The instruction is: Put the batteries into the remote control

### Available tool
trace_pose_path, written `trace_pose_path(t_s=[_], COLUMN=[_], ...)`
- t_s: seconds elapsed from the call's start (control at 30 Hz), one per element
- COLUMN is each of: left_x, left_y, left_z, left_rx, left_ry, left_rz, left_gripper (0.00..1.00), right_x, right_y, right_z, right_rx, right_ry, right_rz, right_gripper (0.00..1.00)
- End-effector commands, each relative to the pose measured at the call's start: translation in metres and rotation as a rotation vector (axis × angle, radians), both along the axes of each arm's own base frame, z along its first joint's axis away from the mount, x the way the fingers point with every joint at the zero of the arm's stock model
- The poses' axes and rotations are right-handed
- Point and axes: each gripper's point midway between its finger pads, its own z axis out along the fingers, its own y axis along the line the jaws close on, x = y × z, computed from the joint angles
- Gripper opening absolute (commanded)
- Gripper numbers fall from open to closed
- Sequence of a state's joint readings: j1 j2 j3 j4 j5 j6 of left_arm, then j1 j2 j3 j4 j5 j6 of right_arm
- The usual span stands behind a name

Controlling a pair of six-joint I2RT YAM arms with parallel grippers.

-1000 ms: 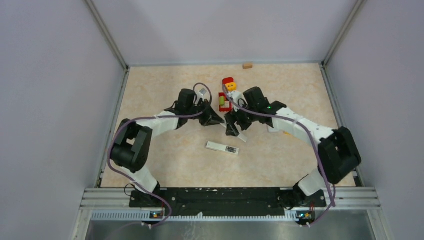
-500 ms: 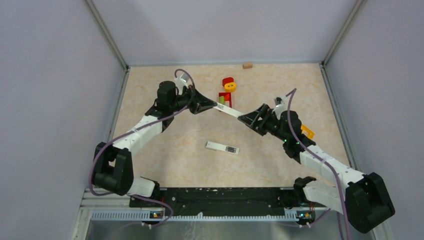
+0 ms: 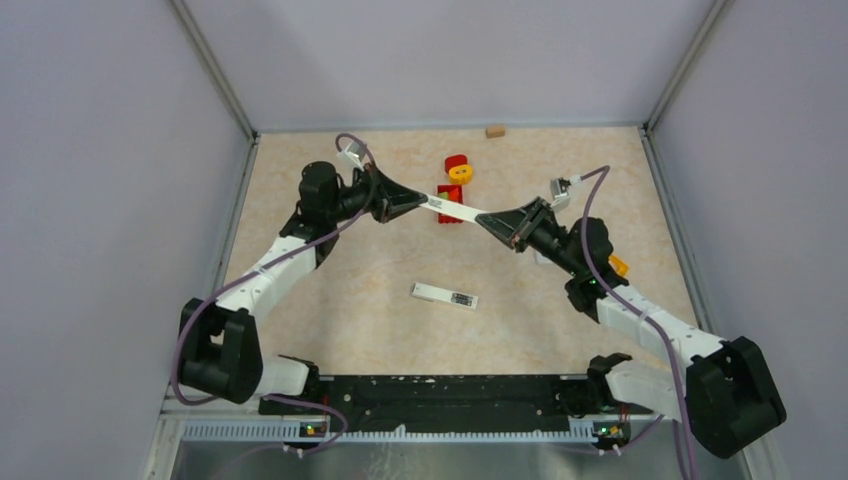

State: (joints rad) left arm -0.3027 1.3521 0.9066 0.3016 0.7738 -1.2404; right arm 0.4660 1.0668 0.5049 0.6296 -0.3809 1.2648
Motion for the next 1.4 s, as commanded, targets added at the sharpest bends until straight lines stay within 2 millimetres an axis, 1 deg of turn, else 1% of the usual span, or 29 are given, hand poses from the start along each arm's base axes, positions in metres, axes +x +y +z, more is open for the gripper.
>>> trace_pose_path(t_s=[0.0, 0.03, 0.07, 0.13, 0.17, 0.2, 0.23, 0.27, 0.33, 0.4, 0.43, 0.53, 0.6, 0.67, 0.73, 0.83, 0.97, 1.1, 1.2, 1.37], left_x=[-0.012, -0.013, -0.013, -0.012, -0.01, -0.006, -0.007, -0.007, -0.013, -0.021, -0.025, -0.036, -0.041, -0.047, -0.054, -0.062, -0.07, -0.071, -0.07, -0.069], left_y=[0.0, 0.002, 0.005, 0.014, 0.019, 0.028, 0.036, 0.045, 0.06, 0.065, 0.066, 0.069, 0.069, 0.07, 0.069, 0.069, 0.068, 0.064, 0.062, 0.059], left_z=[0.011, 0.006, 0.001, -0.017, -0.029, -0.046, -0.064, -0.081, -0.112, -0.135, -0.142, -0.162, -0.171, -0.179, -0.186, -0.197, -0.205, -0.208, -0.21, -0.213], left_rx=[-0.004, 0.012, 0.037, 0.114, 0.173, 0.253, 0.336, 0.409, 0.519, 0.561, 0.565, 0.572, 0.573, 0.57, 0.564, 0.555, 0.539, 0.521, 0.518, 0.511], left_ry=[-0.061, -0.058, -0.059, -0.047, -0.05, -0.027, 0.005, 0.035, 0.106, 0.153, 0.17, 0.211, 0.224, 0.241, 0.254, 0.276, 0.28, 0.275, 0.276, 0.279], left_rz=[-0.032, -0.03, -0.021, 0.012, 0.033, 0.078, 0.104, 0.128, 0.154, 0.149, 0.147, 0.137, 0.131, 0.123, 0.109, 0.097, 0.084, 0.071, 0.064, 0.055], left_gripper=[0.0, 0.05, 0.17, 0.54, 0.69, 0.76, 0.81, 0.84, 0.85, 0.84, 0.82, 0.69, 0.6, 0.55, 0.53, 0.52, 0.52, 0.52, 0.53, 0.54], right_x=[-0.014, -0.014, -0.014, -0.014, -0.014, -0.015, -0.017, -0.02, -0.026, -0.034, -0.037, -0.047, -0.051, -0.054, -0.057, -0.059, -0.057, -0.054, -0.053, -0.055], right_y=[0.008, 0.008, 0.007, 0.007, 0.008, 0.008, 0.009, 0.011, 0.015, 0.019, 0.02, 0.026, 0.028, 0.031, 0.035, 0.037, 0.034, 0.03, 0.034, 0.035], right_z=[0.037, 0.034, 0.028, 0.012, 0.002, -0.009, -0.022, -0.034, -0.06, -0.081, -0.091, -0.112, -0.123, -0.135, -0.142, -0.152, -0.159, -0.162, -0.164, -0.173], right_rx=[0.057, 0.046, 0.032, -0.003, -0.024, -0.046, -0.068, -0.09, -0.144, -0.18, -0.195, -0.21, -0.232, -0.263, -0.277, -0.293, -0.294, -0.279, -0.291, -0.292], right_ry=[-0.137, -0.133, -0.121, -0.078, -0.051, -0.02, 0.018, 0.054, 0.128, 0.183, 0.21, 0.267, 0.296, 0.32, 0.336, 0.359, 0.365, 0.363, 0.367, 0.394], right_rz=[0.089, 0.087, 0.086, 0.083, 0.084, 0.084, 0.084, 0.085, 0.087, 0.086, 0.083, 0.084, 0.076, 0.069, 0.073, 0.063, 0.021, -0.014, -0.004, 0.003], right_gripper=[0.0, 0.0, 0.0, 0.0, 0.0, 0.0, 0.0, 0.0, 0.0, 0.0, 0.0, 0.0, 0.0, 0.0, 0.0, 0.0, 0.0, 0.0, 0.0, 0.0])
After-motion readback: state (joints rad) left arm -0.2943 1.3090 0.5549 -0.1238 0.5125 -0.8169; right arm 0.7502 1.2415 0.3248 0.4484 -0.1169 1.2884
